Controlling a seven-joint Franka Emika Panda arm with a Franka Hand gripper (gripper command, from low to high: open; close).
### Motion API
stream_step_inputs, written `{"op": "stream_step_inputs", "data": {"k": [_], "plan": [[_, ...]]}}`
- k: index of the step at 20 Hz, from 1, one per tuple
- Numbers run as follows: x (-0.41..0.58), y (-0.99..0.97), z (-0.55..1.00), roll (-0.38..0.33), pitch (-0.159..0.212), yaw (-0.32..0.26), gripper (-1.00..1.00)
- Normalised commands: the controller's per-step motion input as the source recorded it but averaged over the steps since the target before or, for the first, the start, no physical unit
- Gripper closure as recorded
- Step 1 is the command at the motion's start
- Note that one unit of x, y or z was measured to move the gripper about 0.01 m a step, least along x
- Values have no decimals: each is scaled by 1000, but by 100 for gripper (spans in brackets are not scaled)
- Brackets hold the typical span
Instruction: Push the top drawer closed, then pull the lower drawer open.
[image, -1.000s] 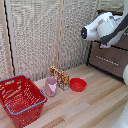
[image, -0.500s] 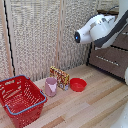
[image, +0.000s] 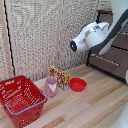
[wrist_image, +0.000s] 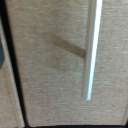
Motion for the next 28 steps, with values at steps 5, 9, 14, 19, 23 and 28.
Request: {"op": "stream_step_inputs", "data": {"k": [5, 9, 14, 19, 23, 28], "plan": [[46, -17, -405, 0, -49, 66, -100], [68, -141, -402, 1, -55, 63, -100], [43, -298, -434, -6, -19, 74, -100], [16, -343, -393, -25, -2, 86, -100], [72, -357, -340, -10, -3, 85, -100], [235, -519, -139, 14, -1, 61, -100]]}}
